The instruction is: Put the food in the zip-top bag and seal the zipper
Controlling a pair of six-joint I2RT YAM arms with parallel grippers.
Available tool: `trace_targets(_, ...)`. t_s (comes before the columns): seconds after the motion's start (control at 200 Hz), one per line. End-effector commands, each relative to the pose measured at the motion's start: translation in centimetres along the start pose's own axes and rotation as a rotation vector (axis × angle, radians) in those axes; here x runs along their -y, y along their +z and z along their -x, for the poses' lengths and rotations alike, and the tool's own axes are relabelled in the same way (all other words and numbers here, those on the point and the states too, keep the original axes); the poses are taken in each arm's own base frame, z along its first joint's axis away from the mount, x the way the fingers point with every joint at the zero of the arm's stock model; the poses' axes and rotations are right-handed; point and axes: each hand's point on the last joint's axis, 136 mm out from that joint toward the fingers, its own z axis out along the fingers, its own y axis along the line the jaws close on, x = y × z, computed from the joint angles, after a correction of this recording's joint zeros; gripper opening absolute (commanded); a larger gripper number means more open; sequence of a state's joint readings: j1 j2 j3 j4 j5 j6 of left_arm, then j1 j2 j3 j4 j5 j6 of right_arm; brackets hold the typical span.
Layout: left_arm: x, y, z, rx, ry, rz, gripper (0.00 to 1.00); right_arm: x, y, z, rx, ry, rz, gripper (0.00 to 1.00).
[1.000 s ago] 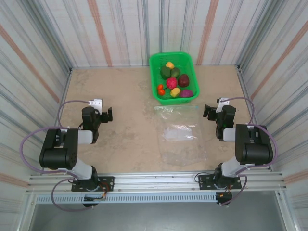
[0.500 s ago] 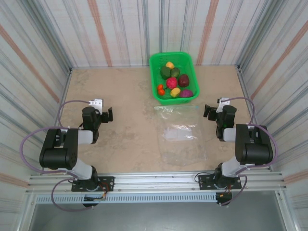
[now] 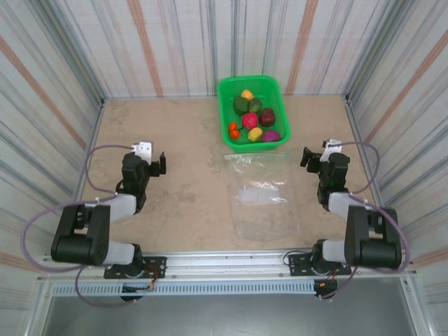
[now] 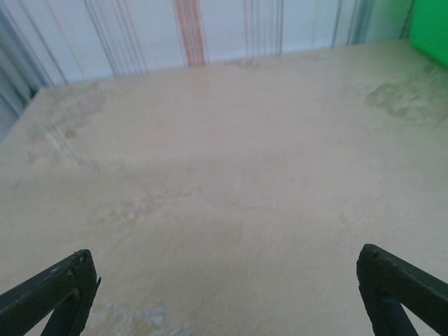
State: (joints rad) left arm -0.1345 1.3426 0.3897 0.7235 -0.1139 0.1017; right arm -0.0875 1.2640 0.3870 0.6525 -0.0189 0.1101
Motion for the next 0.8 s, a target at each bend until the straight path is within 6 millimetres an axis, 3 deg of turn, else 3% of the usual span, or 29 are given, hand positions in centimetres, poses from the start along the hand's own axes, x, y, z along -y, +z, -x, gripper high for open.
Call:
trace_targets(0.0,0.7,-1.6,2.7,0.055,0.114,0.048,0.99,1.8,-2.1,1.4,-0.022,-0.027,-0.11,0.99)
trace_targets(0.07,2.8,-3.1,5.6,0.14,0.126,-0.006,0.99,1.8,-3.9,3.7,0.034,-0.011,-0.123,0.99)
trace_targets(0.15,6.7,-5.7,9.2,0.214,0.185,-0.119,0.99,-0.9,-6.3,7.6,0.126,-0.004,-0.044,0.99)
trace_targets(0.255,14.2,-12.4,12.1,0.305,0.352,-0.425,0.99,-8.8,-9.9,10.5,0.125,-0.094,0.196,0.99)
trace_targets(0.326,16.4,-16.9,12.9,0.352,0.344,-0.52,0.99,-13.9,-13.6,10.8,0.08,-0.148,0.358,0.99)
trace_targets(0.396,16.3,-20.5,13.5,0.335,0.253,-0.538,0.99,-17.3,-17.6,11.4,0.056,-0.148,0.457,0.99)
trace_targets(0.511,14.7,-23.7,12.8,0.176,0.173,-0.488,0.99,-18.6,-21.9,11.6,-0.023,-0.193,0.455,0.99)
trace_targets(0.611,12.2,-25.0,12.2,-0.036,0.141,-0.417,0.99,-16.5,-22.8,11.7,-0.119,-0.215,0.308,0.99)
trace_targets(0.731,10.6,-25.8,11.8,-0.207,0.198,-0.418,0.99,-13.2,-23.2,10.9,-0.229,-0.034,0.198,0.99)
trace_targets(0.791,8.9,-24.4,11.7,-0.213,0.125,-0.312,0.99,-14.7,-23.2,10.0,-0.228,0.009,0.348,0.99)
